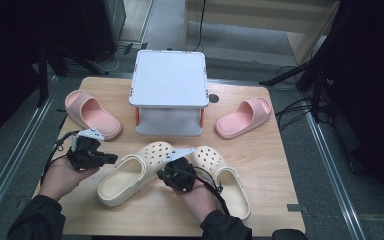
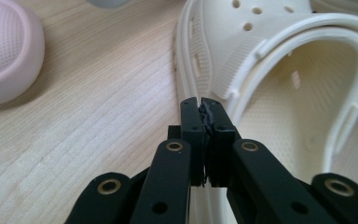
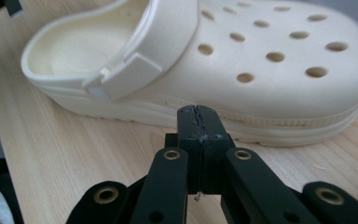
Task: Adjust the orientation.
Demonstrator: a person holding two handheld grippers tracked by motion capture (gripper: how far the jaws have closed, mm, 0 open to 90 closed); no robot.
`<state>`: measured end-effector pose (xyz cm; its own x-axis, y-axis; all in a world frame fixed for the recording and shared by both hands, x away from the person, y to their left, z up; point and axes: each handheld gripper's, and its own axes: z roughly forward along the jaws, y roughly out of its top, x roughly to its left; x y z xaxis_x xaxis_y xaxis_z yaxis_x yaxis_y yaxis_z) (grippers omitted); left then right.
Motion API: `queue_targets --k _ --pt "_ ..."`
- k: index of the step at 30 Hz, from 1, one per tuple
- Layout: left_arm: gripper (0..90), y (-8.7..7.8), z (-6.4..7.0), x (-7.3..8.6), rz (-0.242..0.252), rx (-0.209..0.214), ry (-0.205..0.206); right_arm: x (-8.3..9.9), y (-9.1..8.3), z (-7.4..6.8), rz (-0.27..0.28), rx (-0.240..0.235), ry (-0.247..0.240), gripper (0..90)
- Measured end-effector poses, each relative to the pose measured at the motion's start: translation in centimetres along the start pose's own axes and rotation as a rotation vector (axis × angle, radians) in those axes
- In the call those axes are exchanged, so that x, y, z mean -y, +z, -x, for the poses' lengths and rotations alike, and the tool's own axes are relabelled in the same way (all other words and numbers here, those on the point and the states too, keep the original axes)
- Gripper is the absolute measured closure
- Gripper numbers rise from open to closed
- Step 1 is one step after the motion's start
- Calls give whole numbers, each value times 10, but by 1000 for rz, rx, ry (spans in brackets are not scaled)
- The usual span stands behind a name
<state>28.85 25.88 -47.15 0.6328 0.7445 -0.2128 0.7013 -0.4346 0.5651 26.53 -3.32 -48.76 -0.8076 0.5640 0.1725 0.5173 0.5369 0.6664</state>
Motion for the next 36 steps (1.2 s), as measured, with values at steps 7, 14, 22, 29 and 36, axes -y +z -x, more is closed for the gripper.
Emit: queue_targets --k 7,14,22,29,36 --pt "886 11 -6 0 -31 15 -13 3 12 1 -27 11 1 895" --pt "889 18 -4 0 -52 15 -6 3 15 6 -26 18 13 880" --pt "890 17 -4 3 -50 23 -20 1 18 10 -22 15 23 882" --pt "890 21 0 8 -60 66 -12 -1 18 15 -23 37 36 884" --pt "890 22 9 11 -49 97 -20 -4 20 22 -19 55 47 875"
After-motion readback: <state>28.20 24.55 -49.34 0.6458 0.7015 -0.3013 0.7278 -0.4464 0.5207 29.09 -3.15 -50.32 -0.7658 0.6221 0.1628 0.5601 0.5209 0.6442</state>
